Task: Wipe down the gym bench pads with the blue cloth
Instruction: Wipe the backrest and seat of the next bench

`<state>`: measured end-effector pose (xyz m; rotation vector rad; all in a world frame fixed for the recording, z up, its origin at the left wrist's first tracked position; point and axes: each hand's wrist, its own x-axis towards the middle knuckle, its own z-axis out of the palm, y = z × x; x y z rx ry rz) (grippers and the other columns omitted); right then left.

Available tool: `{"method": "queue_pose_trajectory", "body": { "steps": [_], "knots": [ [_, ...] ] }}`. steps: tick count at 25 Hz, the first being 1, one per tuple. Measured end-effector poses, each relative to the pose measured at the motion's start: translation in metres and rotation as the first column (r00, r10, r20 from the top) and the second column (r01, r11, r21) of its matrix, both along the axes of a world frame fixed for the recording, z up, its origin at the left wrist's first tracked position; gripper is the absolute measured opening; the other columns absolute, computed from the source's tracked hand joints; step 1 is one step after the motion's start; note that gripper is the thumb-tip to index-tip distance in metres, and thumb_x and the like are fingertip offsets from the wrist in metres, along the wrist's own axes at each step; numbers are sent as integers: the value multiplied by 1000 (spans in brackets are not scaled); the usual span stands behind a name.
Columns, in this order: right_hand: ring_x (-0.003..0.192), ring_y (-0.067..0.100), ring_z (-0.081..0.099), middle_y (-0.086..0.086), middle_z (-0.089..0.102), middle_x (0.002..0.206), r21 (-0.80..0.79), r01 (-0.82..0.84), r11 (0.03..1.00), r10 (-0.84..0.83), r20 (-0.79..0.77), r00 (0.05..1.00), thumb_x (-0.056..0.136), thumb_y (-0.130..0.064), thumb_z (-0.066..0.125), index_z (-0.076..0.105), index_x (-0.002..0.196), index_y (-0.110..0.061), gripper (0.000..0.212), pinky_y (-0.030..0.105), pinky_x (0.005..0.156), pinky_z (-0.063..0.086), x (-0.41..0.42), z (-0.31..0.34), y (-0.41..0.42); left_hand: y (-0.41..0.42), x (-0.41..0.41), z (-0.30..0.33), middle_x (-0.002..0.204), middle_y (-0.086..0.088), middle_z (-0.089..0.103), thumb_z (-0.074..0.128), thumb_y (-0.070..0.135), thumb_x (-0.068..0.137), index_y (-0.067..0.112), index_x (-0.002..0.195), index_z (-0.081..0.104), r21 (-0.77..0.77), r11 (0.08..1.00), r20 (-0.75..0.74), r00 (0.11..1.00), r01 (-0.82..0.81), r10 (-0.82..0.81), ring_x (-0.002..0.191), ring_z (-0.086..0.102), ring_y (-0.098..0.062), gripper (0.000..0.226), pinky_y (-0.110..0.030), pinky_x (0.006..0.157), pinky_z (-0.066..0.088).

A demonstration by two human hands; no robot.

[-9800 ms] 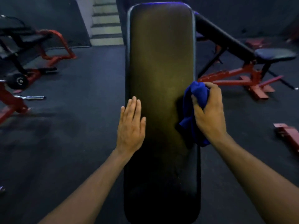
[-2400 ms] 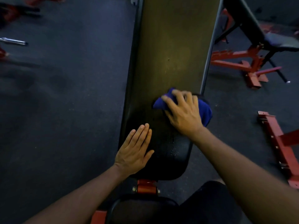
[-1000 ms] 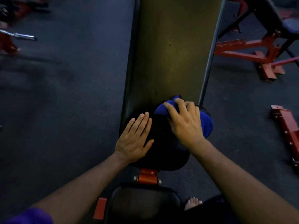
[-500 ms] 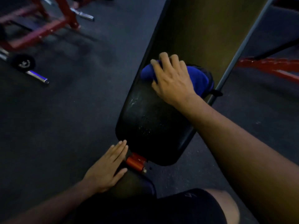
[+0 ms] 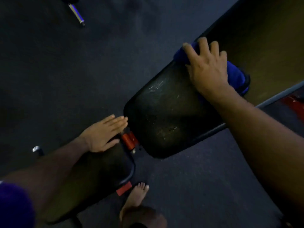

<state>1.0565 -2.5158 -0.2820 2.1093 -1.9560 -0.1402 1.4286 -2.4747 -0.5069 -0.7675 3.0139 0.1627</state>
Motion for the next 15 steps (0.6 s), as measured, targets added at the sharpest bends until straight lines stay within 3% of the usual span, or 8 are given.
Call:
{"method": "queue_pose_trajectory", "body": {
  "steps": [2,3,5,9,12,15],
  "knots": [
    [129,45,35,20,26,151,111,-1,994,3,-20,1000,98,-38,50,26,150,-22,59,58,101,36,9,16,-10,19,2,23,166,-17,26,15,57,107,3,158,25,89,937,29,942,-337,336,157,-12,-15,75,-38,128,-4],
    [129,45,34,20,25,152,159,-10,987,16,-39,999,98,-42,48,27,150,-21,61,57,102,35,13,16,-10,43,7,29,168,-17,21,14,59,106,3,160,21,140,851,51,862,-506,504,156,-16,-15,77,-37,127,-8],
    [126,45,36,22,23,154,237,-56,970,64,-23,998,97,-44,47,23,153,-18,66,54,102,36,13,22,-9,101,6,23,170,-15,14,17,60,105,4,161,15,165,710,55,725,-684,686,157,-13,-18,79,-36,127,-10],
    [144,44,19,19,23,160,157,-186,970,188,0,982,100,-40,45,24,156,-19,63,54,116,22,-14,16,-3,146,7,1,166,-18,27,30,54,99,-1,157,29,177,640,25,653,-748,757,154,24,-31,80,-50,126,13],
    [149,37,18,18,30,158,62,-194,979,193,28,981,101,-37,47,35,151,-14,57,51,121,18,-14,-5,-3,140,1,-4,163,-20,33,34,50,97,-5,153,36,136,663,-48,663,-736,747,150,31,-35,79,-54,123,19],
    [147,36,24,17,37,154,-5,-188,982,188,79,979,99,-31,54,43,146,-12,51,51,121,21,2,-26,0,142,5,-10,163,-19,33,35,49,97,-5,152,38,104,662,-75,658,-742,749,150,32,-34,78,-49,125,14]
  ]
}}
